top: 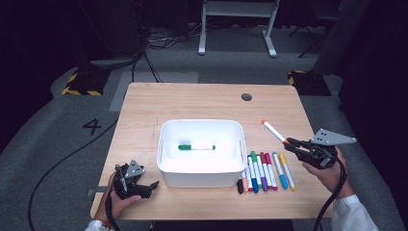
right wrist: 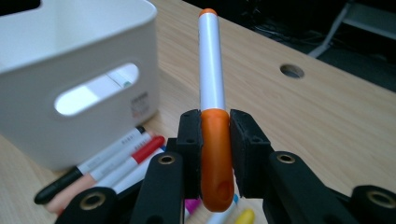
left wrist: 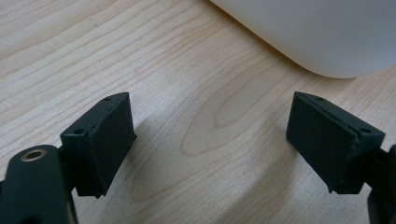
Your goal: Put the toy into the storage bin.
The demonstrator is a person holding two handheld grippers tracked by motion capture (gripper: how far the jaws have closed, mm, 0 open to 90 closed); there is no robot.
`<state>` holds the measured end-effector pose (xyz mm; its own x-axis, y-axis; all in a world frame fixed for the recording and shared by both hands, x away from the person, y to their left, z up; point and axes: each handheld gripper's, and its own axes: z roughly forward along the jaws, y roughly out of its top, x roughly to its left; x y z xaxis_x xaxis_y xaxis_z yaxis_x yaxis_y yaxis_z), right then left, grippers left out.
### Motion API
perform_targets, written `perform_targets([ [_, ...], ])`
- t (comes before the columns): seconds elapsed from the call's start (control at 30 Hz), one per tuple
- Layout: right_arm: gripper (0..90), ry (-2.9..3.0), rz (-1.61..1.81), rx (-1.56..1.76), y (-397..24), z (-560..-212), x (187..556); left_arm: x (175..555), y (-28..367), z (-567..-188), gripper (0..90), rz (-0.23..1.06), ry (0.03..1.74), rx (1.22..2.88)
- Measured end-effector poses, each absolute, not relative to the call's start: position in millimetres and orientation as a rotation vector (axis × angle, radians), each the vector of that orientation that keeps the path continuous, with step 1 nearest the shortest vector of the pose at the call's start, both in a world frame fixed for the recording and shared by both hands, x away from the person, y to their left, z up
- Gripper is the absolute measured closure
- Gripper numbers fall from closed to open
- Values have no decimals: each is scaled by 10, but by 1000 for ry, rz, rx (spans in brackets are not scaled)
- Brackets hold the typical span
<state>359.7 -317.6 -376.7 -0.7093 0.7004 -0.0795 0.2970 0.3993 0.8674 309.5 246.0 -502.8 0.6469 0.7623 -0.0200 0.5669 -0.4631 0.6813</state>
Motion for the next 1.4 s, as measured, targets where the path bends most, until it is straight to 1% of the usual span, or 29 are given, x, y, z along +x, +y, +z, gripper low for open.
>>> perform_targets([
  [0.07, 752, 2230, 1243, 830, -3121, -3721, 3601, 3095, 2460, -5028, 153, 379, 1028, 2198],
  [0.17, 753, 2267, 1251, 736, -2915, -3569, 3607, 3096, 2460, -5028, 153, 379, 1028, 2198],
  [0.27, 753, 2282, 1258, 702, -2820, -3522, 3614, 3096, 2460, -5028, 153, 379, 1028, 2198],
  [0.3, 753, 2303, 1252, 662, -2692, -3470, 3622, 3096, 2460, -5028, 153, 379, 1028, 2198],
  [0.4, 753, 2323, 1243, 635, -2591, -3435, 3637, 3097, 2461, -5028, 153, 378, 1028, 2198],
  [0.5, 753, 2369, 1255, 574, -2361, -3377, 3673, 3096, 2461, -5028, 153, 379, 1028, 2198],
  [0.53, 753, 2369, 1255, 574, -2361, -3377, 3673, 3096, 2461, -5028, 153, 379, 1028, 2198],
  [0.6, 753, 2413, 1242, 530, -2159, -3393, 3696, 3096, 2460, -5028, 153, 379, 1028, 2198],
  [0.97, 752, 2570, 1195, 382, -1591, -3501, 3786, 3096, 2460, -5028, 153, 379, 1028, 2198],
  [1.4, 752, 2776, 1101, 286, -1240, -3645, 3881, 3095, 2460, -5028, 153, 381, 1028, 2198],
])
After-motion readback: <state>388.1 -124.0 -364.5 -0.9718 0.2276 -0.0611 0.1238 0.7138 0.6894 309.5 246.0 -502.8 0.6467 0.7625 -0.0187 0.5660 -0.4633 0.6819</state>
